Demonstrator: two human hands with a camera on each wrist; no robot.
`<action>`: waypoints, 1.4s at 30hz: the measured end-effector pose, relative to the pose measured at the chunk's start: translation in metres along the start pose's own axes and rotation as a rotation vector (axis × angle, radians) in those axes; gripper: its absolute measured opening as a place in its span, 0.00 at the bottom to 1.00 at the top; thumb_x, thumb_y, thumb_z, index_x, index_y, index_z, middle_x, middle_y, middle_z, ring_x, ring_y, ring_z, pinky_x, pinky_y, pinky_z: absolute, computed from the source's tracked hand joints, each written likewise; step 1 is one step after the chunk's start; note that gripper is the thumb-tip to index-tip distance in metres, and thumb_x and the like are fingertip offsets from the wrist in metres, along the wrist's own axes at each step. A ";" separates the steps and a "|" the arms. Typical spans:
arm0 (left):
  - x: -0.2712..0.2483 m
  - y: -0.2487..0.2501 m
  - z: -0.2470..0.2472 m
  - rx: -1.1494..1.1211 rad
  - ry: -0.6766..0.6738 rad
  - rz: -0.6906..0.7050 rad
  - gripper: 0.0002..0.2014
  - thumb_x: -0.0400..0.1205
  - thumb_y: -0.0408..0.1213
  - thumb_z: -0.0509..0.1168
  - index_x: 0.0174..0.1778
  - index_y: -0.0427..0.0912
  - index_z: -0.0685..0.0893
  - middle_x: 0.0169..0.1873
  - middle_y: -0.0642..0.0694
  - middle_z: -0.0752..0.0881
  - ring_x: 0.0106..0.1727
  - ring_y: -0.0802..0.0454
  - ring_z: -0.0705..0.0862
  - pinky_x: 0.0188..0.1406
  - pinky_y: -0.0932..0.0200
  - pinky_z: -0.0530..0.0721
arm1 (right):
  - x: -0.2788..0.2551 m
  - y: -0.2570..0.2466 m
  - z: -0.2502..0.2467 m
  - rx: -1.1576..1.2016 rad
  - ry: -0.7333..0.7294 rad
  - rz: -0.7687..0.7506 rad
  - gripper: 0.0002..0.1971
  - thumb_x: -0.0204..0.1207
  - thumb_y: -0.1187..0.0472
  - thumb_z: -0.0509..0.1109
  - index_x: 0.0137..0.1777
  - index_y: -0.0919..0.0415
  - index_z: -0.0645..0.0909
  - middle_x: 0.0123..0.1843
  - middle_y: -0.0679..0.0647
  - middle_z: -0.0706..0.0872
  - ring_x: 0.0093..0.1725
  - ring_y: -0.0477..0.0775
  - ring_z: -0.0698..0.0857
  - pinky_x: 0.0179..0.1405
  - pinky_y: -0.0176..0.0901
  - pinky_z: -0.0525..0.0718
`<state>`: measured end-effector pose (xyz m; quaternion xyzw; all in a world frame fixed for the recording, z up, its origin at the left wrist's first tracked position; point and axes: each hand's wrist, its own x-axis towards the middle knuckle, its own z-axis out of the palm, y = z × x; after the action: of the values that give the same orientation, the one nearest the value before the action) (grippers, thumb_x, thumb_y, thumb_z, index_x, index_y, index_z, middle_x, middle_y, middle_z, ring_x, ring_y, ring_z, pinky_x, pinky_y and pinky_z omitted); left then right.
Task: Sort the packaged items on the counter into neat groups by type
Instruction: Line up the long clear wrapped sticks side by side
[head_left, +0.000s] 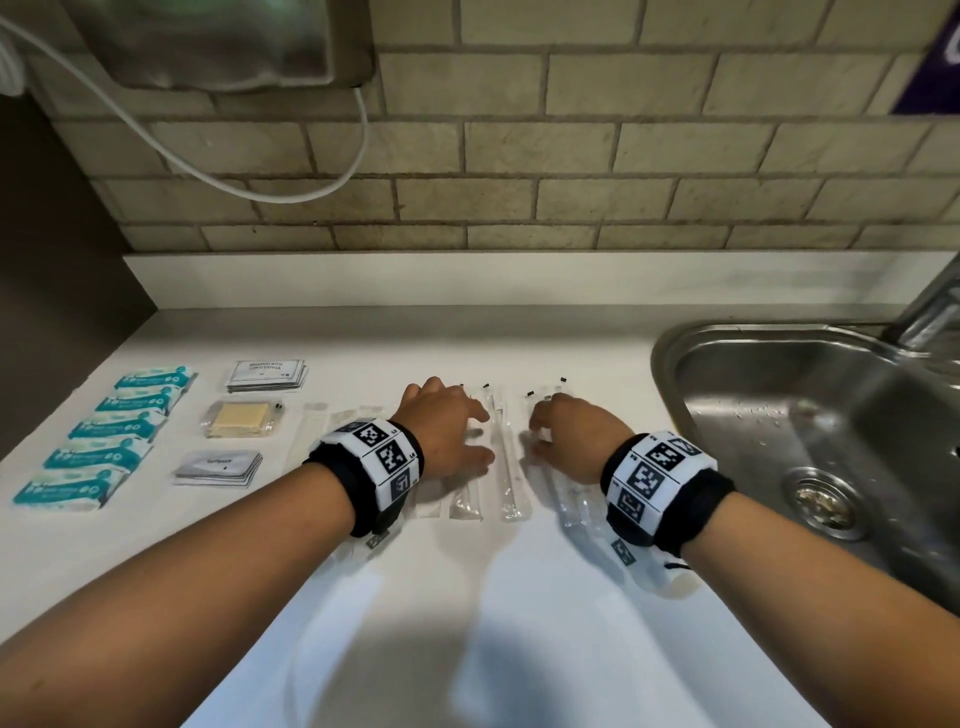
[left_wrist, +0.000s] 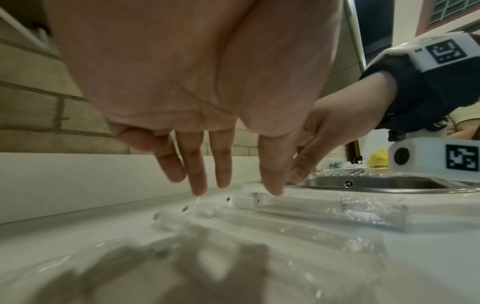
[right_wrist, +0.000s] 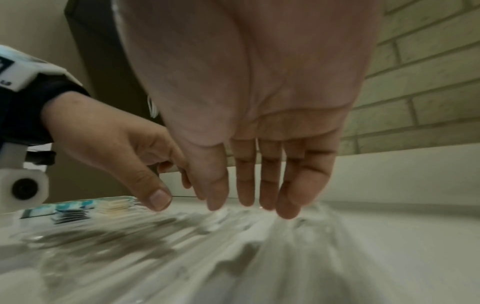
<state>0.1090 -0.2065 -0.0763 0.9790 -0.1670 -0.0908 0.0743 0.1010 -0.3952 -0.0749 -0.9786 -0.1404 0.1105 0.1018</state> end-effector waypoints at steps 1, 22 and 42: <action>0.003 0.007 -0.002 -0.020 0.024 0.021 0.24 0.78 0.59 0.67 0.69 0.56 0.80 0.66 0.51 0.80 0.67 0.48 0.69 0.64 0.50 0.63 | -0.003 0.007 -0.004 -0.006 0.011 0.044 0.15 0.82 0.53 0.63 0.63 0.59 0.80 0.60 0.57 0.83 0.56 0.57 0.85 0.55 0.47 0.84; 0.037 0.061 0.027 0.182 -0.058 0.109 0.32 0.74 0.67 0.65 0.71 0.54 0.79 0.67 0.52 0.81 0.65 0.45 0.69 0.61 0.47 0.63 | -0.012 0.025 -0.002 -0.023 -0.123 0.265 0.14 0.64 0.56 0.80 0.34 0.59 0.76 0.34 0.52 0.81 0.35 0.52 0.84 0.37 0.42 0.86; 0.058 0.076 -0.003 -0.744 0.247 -0.020 0.31 0.86 0.40 0.62 0.82 0.41 0.56 0.50 0.44 0.90 0.51 0.46 0.88 0.54 0.54 0.83 | -0.007 0.042 -0.033 0.483 0.246 0.122 0.07 0.73 0.65 0.68 0.49 0.63 0.84 0.44 0.56 0.89 0.39 0.55 0.86 0.40 0.42 0.86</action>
<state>0.1393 -0.2971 -0.0693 0.8902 -0.1028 -0.0274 0.4430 0.1132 -0.4424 -0.0519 -0.9387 -0.0371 0.0269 0.3416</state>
